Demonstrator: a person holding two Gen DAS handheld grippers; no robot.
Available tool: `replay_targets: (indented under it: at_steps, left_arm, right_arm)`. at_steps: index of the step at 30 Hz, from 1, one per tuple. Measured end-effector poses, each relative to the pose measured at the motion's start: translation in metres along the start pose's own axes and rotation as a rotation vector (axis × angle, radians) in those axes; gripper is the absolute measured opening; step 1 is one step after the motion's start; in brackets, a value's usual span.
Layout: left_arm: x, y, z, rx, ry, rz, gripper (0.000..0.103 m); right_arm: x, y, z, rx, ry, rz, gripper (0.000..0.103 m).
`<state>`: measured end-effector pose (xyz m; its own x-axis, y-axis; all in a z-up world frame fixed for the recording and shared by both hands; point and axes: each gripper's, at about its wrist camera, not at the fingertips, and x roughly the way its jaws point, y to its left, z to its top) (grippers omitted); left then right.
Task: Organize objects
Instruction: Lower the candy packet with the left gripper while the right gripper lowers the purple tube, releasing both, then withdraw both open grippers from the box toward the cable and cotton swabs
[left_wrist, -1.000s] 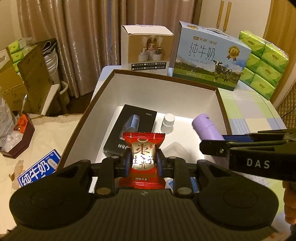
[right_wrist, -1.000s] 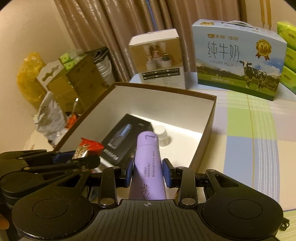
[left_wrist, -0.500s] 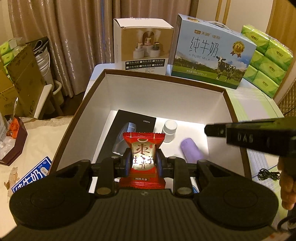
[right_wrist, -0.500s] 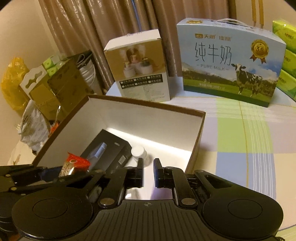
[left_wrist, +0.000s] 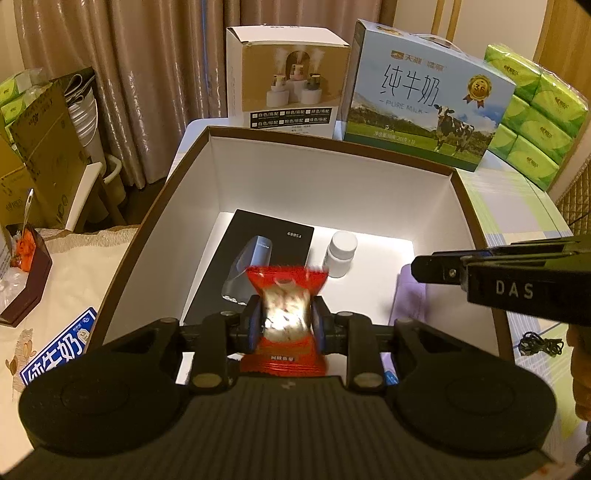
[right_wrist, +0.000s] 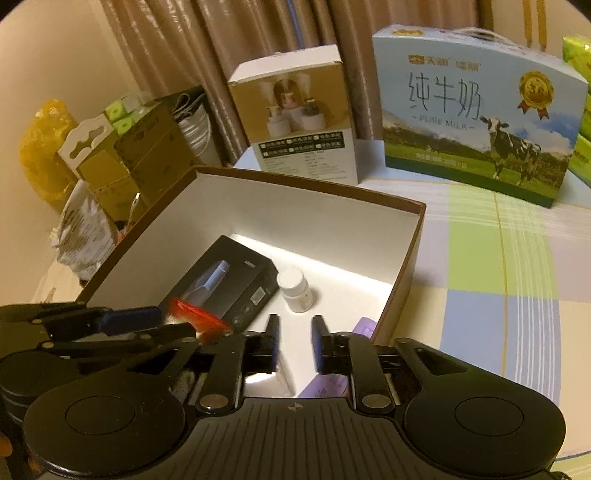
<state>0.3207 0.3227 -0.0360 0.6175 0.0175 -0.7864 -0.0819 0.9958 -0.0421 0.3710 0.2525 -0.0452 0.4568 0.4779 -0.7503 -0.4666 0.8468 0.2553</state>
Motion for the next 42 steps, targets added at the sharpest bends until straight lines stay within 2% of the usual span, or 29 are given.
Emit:
replay_targets:
  at_steps: [1,2,4,5,7,13,17,25,42]
  left_arm:
    - [-0.001,0.0,-0.001,0.003,0.002,-0.003,0.04]
    - [-0.003,0.0,-0.002,0.003,-0.004,0.003,0.042]
    - [-0.006,0.001,-0.004,0.01,-0.006,0.014,0.049]
    - [-0.007,0.002,-0.005,0.008,-0.004,0.018,0.051]
    - [-0.009,0.005,-0.007,0.003,0.001,0.024,0.053]
    - [-0.019,0.015,-0.016,-0.019,0.012,0.044,0.059]
    - [-0.03,0.019,-0.021,-0.03,0.01,0.053,0.061]
    - [-0.055,0.017,-0.027,-0.044,0.004,0.059,0.07]
    - [-0.111,0.0,-0.049,-0.069,-0.014,0.068,0.078]
  right_arm:
    - [-0.002,0.001,-0.001,-0.01,-0.009,0.0,0.039]
    - [-0.005,0.003,-0.002,-0.02,-0.02,0.005,0.041]
    - [-0.008,0.006,-0.003,-0.035,-0.031,0.015,0.055]
    - [-0.01,0.009,-0.004,-0.047,-0.033,0.005,0.06]
    - [-0.014,0.013,-0.008,-0.077,-0.045,0.0,0.067]
    - [-0.024,0.026,-0.02,-0.153,-0.062,-0.001,0.078]
    - [-0.032,0.033,-0.027,-0.183,-0.07,0.0,0.083]
    - [-0.05,0.036,-0.04,-0.181,-0.083,0.004,0.091]
    - [-0.104,0.044,-0.074,-0.136,-0.112,0.016,0.097]
